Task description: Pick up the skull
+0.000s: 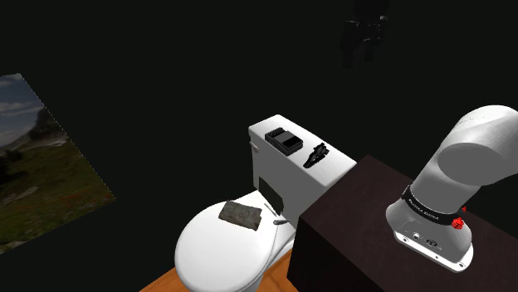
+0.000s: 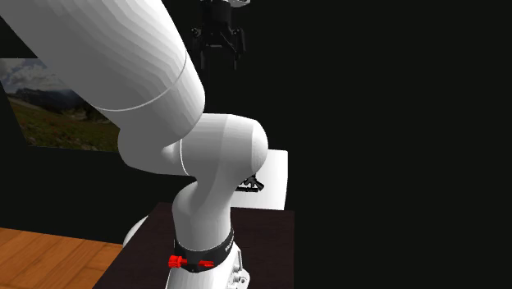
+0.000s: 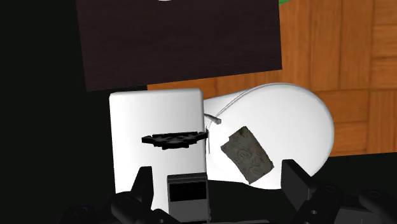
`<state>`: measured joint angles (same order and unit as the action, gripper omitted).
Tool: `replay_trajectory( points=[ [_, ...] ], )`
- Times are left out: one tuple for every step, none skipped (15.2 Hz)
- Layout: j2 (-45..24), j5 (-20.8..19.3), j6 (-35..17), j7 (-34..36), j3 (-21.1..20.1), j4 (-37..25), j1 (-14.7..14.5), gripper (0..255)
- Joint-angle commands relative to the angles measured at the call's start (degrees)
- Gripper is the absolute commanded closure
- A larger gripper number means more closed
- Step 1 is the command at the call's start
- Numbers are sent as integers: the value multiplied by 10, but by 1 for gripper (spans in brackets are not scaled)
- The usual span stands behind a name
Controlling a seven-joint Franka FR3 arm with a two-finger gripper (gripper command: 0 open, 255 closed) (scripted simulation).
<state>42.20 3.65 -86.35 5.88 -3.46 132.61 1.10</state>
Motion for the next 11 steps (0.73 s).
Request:
replay_trajectory(
  points=[
    [0, 0, 0, 0, 0, 0, 0, 0],
    [0, -1, -21, -2, 0, 19, 1, 0],
    [0, -3, -41, -4, 0, 38, 1, 0],
    [-1, -4, -62, -6, 0, 56, 2, 0],
    [-4, -6, -84, -8, 1, 74, 2, 0],
    [-7, -7, -105, -10, 1, 91, 3, 0],
    [-11, -9, -127, -12, 1, 107, 4, 0],
    [-16, -10, -150, -14, 1, 122, 5, 0],
    [-23, -12, -172, -16, 1, 137, 6, 0],
    [-30, -13, -195, -17, 1, 151, 7, 0],
    [-39, -15, -219, -19, 2, 164, 8, 0]
  ],
)
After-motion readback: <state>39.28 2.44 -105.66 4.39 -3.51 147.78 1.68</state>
